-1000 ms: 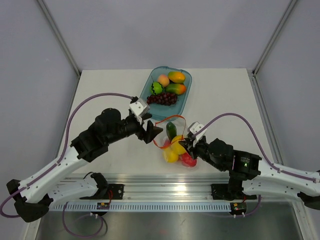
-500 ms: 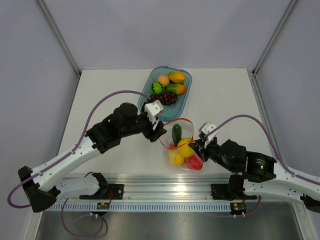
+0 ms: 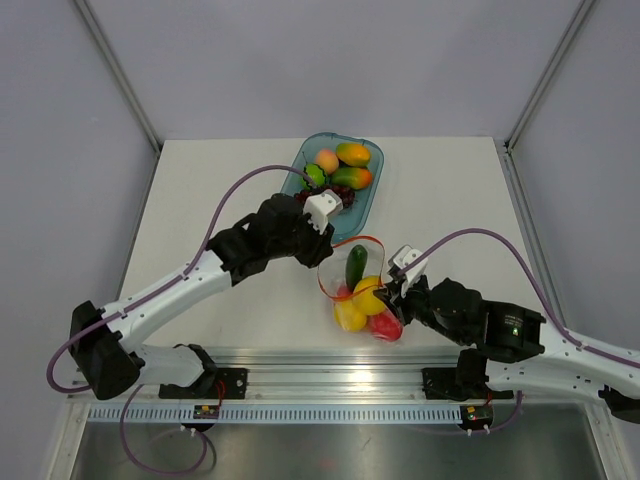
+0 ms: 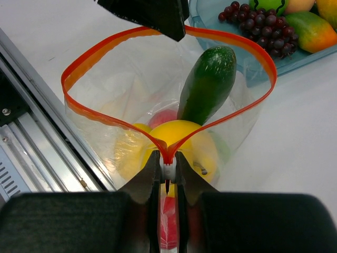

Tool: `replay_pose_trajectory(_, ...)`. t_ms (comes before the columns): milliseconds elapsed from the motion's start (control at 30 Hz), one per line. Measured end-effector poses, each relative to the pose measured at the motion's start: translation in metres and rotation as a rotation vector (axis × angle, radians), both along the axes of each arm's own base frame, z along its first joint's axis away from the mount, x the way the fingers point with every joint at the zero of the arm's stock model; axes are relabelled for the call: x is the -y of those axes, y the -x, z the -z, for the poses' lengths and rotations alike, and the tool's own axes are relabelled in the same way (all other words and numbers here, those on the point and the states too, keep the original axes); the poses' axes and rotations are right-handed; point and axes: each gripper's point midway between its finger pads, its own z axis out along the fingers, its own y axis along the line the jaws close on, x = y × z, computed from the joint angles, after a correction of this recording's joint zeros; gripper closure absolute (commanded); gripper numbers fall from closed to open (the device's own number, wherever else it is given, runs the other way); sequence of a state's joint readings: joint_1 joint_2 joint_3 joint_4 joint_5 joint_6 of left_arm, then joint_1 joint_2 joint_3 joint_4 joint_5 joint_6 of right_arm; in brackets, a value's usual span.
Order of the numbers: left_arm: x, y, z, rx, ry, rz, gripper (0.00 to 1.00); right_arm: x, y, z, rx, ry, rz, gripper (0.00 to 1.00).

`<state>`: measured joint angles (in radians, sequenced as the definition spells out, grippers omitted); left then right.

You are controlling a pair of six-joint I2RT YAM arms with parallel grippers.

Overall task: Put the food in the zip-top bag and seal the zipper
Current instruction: Zip the zipper food storage bag at the center of the board.

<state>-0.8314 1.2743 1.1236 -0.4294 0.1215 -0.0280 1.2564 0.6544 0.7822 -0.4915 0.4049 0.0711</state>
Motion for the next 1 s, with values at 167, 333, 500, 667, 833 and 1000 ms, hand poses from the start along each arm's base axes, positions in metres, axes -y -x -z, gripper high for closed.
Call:
replay_pose_trajectory(167,-0.009,-0.01,-0.001,-0.024,0.02,-0.049,1.0,0.003,0.001,0.001,-0.005,0.002,0.005,1.0)
replay_pose_trajectory(333,-0.009,-0.008,-0.007,-0.024,0.04,-0.042,1.0,0.003,0.0,0.004,-0.008,0.017,0.008,1.0)
replay_pose_trajectory(500,-0.015,-0.002,-0.028,-0.005,0.098,-0.063,1.0,0.004,-0.007,-0.001,0.014,0.044,0.039,1.0)
replay_pose_trajectory(667,-0.026,0.005,-0.064,0.05,0.189,-0.096,1.0,0.004,-0.012,-0.027,0.069,0.034,0.039,1.0)
replay_pose_trajectory(833,-0.032,0.01,-0.082,0.077,0.24,-0.107,1.0,0.003,-0.016,-0.036,0.112,0.036,0.039,0.95)
replay_pose_trajectory(1000,-0.036,0.01,-0.061,0.045,0.214,-0.135,1.0,0.001,-0.023,-0.004,0.103,0.09,0.073,0.75)
